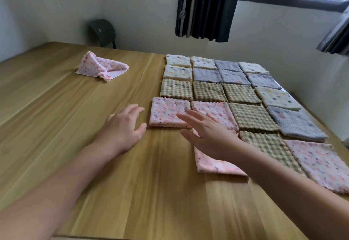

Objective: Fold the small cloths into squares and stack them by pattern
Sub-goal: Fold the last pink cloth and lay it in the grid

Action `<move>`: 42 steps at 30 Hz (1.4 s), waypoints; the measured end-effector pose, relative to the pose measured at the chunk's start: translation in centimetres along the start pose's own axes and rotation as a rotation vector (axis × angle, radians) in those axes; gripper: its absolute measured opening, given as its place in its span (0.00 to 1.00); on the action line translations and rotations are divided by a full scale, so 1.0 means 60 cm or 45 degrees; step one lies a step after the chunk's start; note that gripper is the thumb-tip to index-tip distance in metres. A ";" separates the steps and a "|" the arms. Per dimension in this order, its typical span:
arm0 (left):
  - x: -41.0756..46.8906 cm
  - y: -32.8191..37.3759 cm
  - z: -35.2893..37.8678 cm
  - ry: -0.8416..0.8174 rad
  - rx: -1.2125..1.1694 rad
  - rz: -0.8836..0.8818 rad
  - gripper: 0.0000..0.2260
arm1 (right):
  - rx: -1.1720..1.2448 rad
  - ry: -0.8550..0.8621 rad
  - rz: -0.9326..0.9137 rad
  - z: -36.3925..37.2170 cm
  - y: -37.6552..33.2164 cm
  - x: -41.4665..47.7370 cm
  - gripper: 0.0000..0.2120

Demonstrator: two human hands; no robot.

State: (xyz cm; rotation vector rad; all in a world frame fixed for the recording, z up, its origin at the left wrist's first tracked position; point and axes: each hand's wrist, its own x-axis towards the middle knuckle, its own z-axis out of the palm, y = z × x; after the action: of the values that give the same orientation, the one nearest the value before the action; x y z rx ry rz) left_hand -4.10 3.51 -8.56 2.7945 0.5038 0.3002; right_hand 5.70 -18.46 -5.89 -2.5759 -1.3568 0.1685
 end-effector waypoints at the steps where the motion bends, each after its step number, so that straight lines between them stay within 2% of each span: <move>1: 0.019 -0.016 -0.001 0.031 -0.012 -0.031 0.22 | 0.013 0.014 -0.020 -0.003 -0.006 0.025 0.24; 9: 0.183 -0.150 0.012 0.212 0.011 -0.306 0.21 | 0.062 0.079 -0.100 0.031 -0.051 0.302 0.21; 14: 0.272 -0.214 0.006 0.290 0.080 -0.359 0.21 | 0.008 0.081 -0.135 0.065 -0.073 0.452 0.21; 20: 0.367 -0.275 0.010 0.258 0.170 -0.460 0.20 | -0.032 0.156 -0.163 0.098 -0.076 0.601 0.22; 24: 0.395 -0.295 0.024 0.315 0.216 -0.378 0.16 | -0.080 0.104 -0.176 0.102 -0.067 0.668 0.21; 27: 0.390 -0.303 0.026 0.552 0.178 -0.271 0.10 | -0.102 0.271 -0.166 0.101 -0.069 0.683 0.16; 31: 0.360 -0.289 0.013 0.727 0.084 -0.166 0.07 | -0.178 0.436 -0.258 0.103 -0.076 0.645 0.10; 34: 0.320 -0.264 -0.006 0.843 -0.002 -0.008 0.09 | 0.026 0.504 -0.305 0.073 -0.070 0.588 0.08; 36: 0.294 -0.241 -0.020 0.853 -0.177 0.053 0.10 | 0.205 0.544 -0.314 0.040 -0.067 0.547 0.05; 39: 0.252 -0.194 -0.061 0.866 -0.465 0.049 0.12 | 0.364 0.580 -0.306 -0.021 -0.075 0.483 0.02; 42: 0.210 -0.131 -0.126 0.910 -0.653 -0.001 0.08 | 0.453 0.631 -0.296 -0.086 -0.091 0.410 0.03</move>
State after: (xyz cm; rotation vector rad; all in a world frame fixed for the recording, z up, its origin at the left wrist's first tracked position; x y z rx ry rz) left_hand 3.13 17.06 -2.00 2.1271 0.4803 1.2485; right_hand 16.32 4.08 0.52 -1.9749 -1.2791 -0.2329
